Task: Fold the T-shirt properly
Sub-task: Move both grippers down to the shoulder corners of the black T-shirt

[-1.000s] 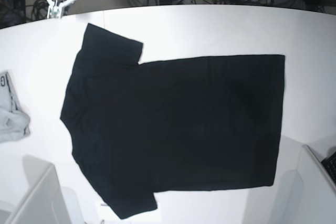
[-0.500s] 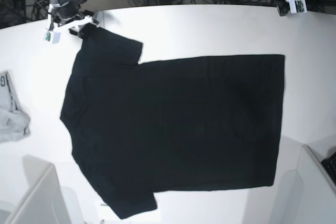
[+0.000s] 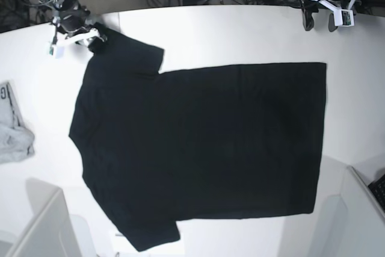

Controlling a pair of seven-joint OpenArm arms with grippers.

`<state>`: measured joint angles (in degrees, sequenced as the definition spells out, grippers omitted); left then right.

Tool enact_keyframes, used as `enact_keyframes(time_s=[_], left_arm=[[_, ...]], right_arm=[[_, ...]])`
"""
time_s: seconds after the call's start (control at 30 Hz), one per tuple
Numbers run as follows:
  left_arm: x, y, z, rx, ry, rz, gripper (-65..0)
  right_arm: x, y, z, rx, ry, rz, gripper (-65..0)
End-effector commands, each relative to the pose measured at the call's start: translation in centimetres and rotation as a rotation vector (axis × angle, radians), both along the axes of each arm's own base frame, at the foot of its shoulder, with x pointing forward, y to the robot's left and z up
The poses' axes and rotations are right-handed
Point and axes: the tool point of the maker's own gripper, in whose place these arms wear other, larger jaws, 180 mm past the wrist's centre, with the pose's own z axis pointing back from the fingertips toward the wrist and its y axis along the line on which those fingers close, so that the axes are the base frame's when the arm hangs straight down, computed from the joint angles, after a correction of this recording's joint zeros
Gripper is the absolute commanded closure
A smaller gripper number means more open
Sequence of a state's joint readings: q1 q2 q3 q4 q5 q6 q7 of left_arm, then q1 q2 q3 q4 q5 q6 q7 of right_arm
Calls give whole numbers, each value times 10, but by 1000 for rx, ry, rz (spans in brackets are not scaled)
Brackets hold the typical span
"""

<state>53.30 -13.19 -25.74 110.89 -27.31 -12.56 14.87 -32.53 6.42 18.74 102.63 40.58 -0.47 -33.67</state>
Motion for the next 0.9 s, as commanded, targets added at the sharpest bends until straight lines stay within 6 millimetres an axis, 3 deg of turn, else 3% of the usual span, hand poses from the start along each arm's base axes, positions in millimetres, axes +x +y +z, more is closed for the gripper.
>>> enact_keyframes(time_s=[0.0, 0.2, 0.43, 0.6, 0.67, 0.8, 0.87], left_arm=[[7, 0, 8, 3, -38, -8, -397], [17, 5, 4, 2, -54, 9, -397], [23, 10, -3, -4, -61, 30, -397], [28, 14, -15, -25, -64, 76, -397], [30, 16, -19, -30, -62, 89, -397], [35, 20, -25, -35, -64, 107, -397], [39, 20, -27, -43, -71, 118, -397]], right_arm=[[4, -7, 4, -16, -22, 3, -323], [-9, -1, -13, 9, 32, 2, -321], [-12, 31, -20, 53, 54, 81, -320], [-13, 32, -20, 56, 56, 79, -317], [-13, 32, -21, 55, 59, 79, -273], [-20, 27, -32, 56, 92, 65, -27], [-23, 25, -38, 60, 110, 57, 0]])
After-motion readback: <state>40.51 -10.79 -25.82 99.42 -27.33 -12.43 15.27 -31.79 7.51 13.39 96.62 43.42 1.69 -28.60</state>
